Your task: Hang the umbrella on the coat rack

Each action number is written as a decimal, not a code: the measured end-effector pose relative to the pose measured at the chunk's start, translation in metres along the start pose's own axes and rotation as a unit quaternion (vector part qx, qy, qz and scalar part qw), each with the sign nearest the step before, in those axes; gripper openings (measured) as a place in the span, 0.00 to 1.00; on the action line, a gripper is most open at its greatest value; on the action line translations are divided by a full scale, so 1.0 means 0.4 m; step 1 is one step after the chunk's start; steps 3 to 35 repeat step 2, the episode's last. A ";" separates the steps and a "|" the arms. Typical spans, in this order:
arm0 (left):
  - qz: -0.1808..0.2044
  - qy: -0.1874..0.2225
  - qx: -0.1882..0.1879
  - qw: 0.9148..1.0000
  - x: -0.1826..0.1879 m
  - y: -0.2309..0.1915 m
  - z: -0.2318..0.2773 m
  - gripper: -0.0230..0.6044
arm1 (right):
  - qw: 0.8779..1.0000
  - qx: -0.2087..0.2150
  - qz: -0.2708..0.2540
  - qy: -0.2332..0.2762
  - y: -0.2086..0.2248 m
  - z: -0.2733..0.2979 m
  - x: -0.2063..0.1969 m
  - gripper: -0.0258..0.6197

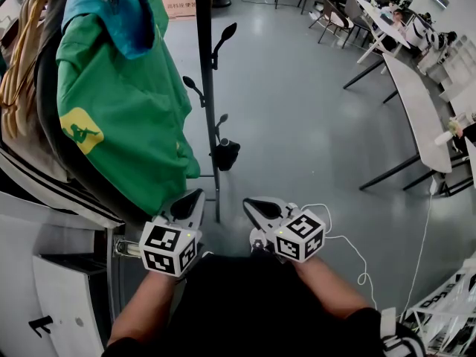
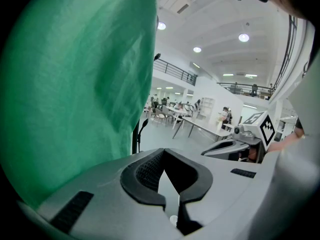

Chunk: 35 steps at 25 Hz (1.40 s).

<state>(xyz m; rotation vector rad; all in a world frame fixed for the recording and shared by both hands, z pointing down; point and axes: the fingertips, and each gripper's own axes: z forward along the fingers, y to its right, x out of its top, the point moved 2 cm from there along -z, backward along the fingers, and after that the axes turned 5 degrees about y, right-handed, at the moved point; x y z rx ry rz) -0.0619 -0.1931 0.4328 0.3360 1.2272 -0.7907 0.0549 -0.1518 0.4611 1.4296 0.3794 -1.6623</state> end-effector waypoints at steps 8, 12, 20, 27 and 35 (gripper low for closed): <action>0.000 0.000 0.001 1.000 -0.001 -0.004 0.001 0.06 | 1.000 0.000 0.000 0.000 0.002 0.002 -0.001 0.06; 0.000 0.000 0.001 1.000 -0.001 -0.004 0.001 0.06 | 1.000 0.000 0.000 0.000 0.002 0.002 -0.001 0.06; 0.000 0.000 0.001 1.000 -0.001 -0.004 0.001 0.06 | 1.000 0.000 0.000 0.000 0.002 0.002 -0.001 0.06; 0.000 0.000 0.001 1.000 -0.001 -0.004 0.001 0.06 | 1.000 0.000 0.000 0.000 0.002 0.002 -0.001 0.06; 0.000 0.000 0.001 1.000 -0.001 -0.004 0.001 0.06 | 1.000 0.000 0.000 0.000 0.002 0.002 -0.001 0.06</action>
